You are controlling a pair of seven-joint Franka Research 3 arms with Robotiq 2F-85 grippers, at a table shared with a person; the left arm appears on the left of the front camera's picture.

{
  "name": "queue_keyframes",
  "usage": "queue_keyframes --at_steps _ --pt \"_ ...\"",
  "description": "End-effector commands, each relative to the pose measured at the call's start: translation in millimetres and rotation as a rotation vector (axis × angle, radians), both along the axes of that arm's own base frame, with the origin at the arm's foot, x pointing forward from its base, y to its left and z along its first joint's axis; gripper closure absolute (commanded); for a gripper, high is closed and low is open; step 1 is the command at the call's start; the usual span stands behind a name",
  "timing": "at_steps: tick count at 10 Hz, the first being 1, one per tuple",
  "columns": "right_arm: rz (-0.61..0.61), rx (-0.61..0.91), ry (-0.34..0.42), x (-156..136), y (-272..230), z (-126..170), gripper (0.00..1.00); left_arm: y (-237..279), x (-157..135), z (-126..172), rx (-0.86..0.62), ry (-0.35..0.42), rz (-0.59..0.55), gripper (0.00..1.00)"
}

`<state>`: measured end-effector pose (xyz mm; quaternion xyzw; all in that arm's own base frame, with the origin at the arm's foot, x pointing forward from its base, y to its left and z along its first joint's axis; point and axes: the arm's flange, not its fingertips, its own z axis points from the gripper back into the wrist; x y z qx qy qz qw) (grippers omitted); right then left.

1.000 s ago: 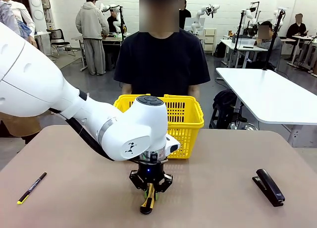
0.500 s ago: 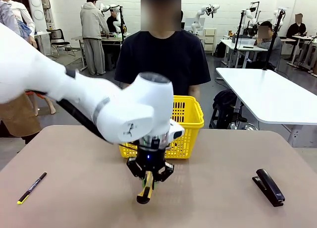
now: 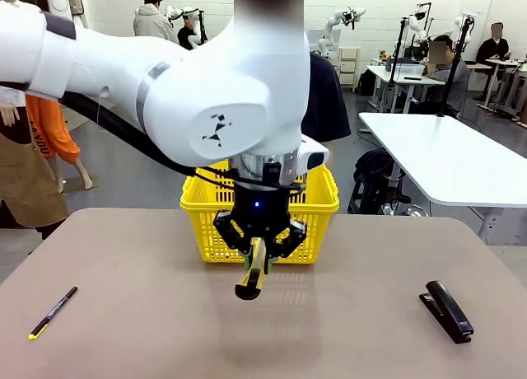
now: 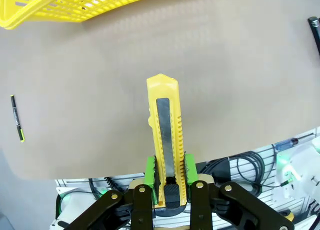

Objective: Place the items the person wants into the basket.
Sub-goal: Pick up the item the person points to and place it in the Market Basket.

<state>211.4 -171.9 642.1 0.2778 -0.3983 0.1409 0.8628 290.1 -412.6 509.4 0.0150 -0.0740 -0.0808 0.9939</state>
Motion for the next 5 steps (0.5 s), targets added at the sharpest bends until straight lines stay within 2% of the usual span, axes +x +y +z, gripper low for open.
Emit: queue_keyframes --at_steps 1,5 --pt "-0.014 -0.006 0.020 1 0 2 0.00 -2 -5 7 -0.007 0.000 0.016 1.00" --pt "-0.014 -0.006 0.020 1 0 2 0.00 -16 -28 65 -0.010 -0.027 0.039 1.00"
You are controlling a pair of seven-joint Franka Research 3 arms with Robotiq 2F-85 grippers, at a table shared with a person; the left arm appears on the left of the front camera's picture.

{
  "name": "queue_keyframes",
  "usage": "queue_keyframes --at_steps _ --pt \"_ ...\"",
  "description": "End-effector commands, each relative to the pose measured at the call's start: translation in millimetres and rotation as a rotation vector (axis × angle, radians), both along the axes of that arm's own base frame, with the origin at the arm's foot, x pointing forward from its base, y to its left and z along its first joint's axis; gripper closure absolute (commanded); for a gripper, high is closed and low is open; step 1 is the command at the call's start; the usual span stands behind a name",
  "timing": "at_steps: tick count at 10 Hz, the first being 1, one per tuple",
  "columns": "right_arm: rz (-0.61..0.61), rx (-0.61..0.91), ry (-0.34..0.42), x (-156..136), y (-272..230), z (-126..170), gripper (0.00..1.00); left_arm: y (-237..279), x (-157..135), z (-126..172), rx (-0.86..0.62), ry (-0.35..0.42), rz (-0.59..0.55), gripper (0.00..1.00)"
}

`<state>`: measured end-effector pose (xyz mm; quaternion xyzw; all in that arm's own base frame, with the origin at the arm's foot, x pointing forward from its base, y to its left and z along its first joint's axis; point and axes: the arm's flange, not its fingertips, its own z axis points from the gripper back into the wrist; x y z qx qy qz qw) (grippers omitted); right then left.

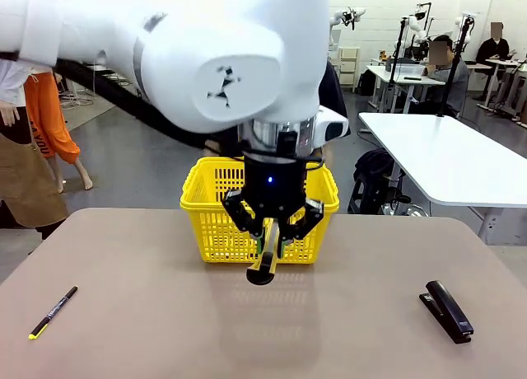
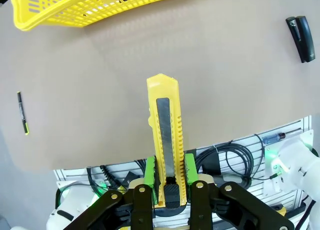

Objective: Place the items the person wants into the basket.
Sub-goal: Pick up the item the person points to and place it in the Market Basket.

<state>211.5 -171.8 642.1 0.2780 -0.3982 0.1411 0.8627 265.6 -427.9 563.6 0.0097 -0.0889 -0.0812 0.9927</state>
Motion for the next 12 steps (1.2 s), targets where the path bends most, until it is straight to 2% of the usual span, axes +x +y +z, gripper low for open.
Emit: queue_keyframes --at_steps 1,2,8,9,11,12 --pt "-0.015 -0.006 0.020 1 0 2 0.00 -1 -5 11 0.020 0.004 0.055 1.00" --pt "-0.015 -0.006 0.020 1 0 2 0.00 0 0 0 0.000 0.000 0.000 1.00" --pt "-0.015 -0.006 0.020 1 0 2 0.00 0 0 0 0.000 0.000 0.000 1.00" --pt "-0.015 -0.006 0.020 1 0 2 0.00 -1 0 1 0.013 0.011 0.012 0.74" --pt "-0.015 -0.006 0.020 1 0 2 0.00 39 49 45 -0.025 0.100 -0.204 0.74" --pt "-0.015 -0.006 0.020 1 0 2 0.00 54 72 58 0.012 0.147 -0.286 0.74"
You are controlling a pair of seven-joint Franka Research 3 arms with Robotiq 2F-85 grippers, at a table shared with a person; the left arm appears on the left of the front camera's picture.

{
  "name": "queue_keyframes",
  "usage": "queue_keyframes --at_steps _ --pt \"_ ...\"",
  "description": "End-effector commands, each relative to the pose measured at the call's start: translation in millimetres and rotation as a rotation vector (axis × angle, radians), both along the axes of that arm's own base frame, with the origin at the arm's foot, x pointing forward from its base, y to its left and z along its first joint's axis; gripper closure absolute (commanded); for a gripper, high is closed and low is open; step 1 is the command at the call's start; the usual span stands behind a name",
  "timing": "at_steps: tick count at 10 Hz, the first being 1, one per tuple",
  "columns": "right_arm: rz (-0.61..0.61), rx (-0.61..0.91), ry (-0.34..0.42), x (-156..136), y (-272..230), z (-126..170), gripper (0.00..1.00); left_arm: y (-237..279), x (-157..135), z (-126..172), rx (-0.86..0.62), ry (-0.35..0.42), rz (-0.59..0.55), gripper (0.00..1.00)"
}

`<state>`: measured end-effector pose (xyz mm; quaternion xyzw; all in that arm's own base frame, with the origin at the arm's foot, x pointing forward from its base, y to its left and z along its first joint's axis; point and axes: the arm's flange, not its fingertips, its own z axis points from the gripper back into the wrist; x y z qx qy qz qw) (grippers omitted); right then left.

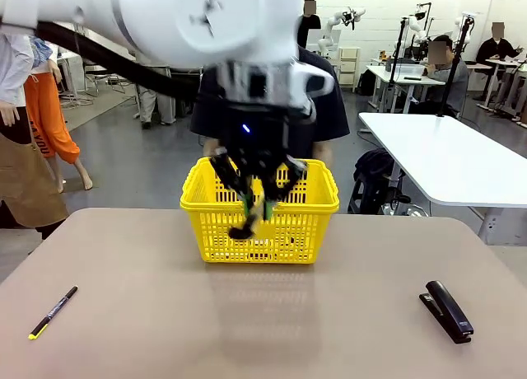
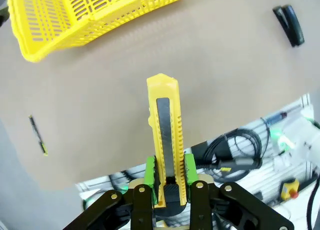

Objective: Place the items the person wants into the basket.
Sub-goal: Pick up the item the person points to and place it in the Market Basket.

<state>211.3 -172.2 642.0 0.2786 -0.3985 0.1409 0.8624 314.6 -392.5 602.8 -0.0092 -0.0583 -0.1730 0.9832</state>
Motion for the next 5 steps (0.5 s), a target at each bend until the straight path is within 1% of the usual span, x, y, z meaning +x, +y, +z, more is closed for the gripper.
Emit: queue_keyframes --at_steps 1,2,3,4,5 --pt "-0.015 -0.008 0.020 1 1 2 0.00 32 45 28 0.089 0.102 -0.201 0.74" --pt "-0.015 -0.008 0.020 1 1 2 0.00 44 68 36 0.121 0.105 -0.241 0.74" --pt "-0.015 -0.008 0.020 1 1 2 0.00 57 94 43 0.122 0.156 -0.283 0.74" --pt "-0.015 -0.008 0.020 1 1 2 0.00 67 111 46 0.133 0.153 -0.310 0.74" --pt "-0.015 -0.008 0.020 1 1 2 0.00 73 119 45 0.121 0.129 -0.387 0.74"
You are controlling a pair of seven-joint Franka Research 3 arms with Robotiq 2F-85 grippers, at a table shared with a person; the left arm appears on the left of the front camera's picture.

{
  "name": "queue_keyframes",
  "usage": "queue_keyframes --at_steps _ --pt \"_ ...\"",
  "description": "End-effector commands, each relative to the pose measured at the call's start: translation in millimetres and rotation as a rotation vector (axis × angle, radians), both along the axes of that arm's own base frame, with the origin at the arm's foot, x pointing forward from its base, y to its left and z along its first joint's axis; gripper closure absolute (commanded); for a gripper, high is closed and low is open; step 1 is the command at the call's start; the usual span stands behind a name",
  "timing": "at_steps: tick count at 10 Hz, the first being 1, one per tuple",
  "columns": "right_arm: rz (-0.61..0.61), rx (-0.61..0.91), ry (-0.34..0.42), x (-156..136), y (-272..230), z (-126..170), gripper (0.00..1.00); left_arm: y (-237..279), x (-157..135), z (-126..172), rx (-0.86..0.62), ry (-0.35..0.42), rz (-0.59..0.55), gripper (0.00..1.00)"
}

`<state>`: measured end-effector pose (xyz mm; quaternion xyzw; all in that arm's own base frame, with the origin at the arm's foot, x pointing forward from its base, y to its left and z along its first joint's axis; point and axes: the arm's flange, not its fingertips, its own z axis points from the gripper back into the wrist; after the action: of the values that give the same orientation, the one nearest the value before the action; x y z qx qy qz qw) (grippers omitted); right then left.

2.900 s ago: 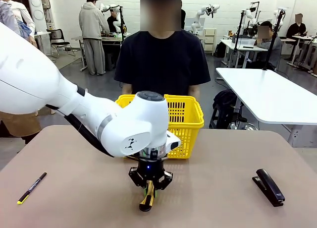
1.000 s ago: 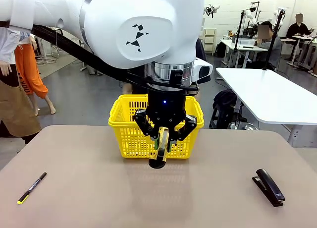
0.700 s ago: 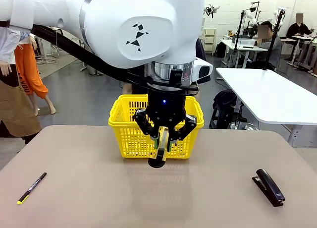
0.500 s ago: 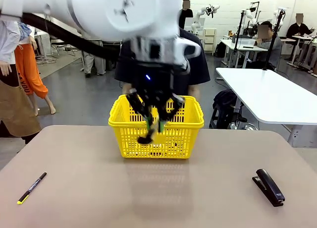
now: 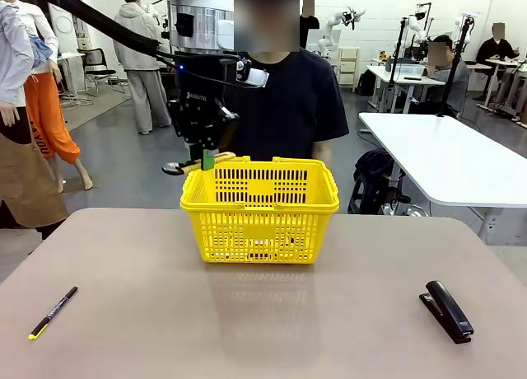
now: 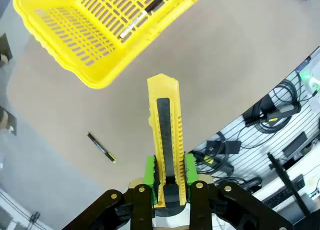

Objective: Place the items the person wants into the basket.
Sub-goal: Pick up the item the person points to and place it in the Market Basket.

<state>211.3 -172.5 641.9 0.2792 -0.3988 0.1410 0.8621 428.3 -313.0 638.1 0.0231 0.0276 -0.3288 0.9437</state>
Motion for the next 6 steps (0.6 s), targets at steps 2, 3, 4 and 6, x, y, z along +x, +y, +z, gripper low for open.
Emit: queue_keyframes --at_steps 2,3,4,6 --pt "-0.016 -0.009 0.021 0.7 0.8 1.8 0.00 -2.2 10.7 6.1 -0.042 -0.027 -0.158 0.74" --pt "-0.016 -0.009 0.021 0.7 0.8 1.8 0.00 -2.8 8.4 6.7 -0.063 -0.029 -0.152 0.74" --pt "-0.016 -0.009 0.021 0.7 0.8 1.8 0.00 -2.8 12.1 3.1 -0.014 -0.013 -0.102 0.74" --pt "-0.016 -0.009 0.021 0.7 0.8 1.8 0.00 -2.8 12.1 3.1 -0.014 -0.013 -0.102 0.74"
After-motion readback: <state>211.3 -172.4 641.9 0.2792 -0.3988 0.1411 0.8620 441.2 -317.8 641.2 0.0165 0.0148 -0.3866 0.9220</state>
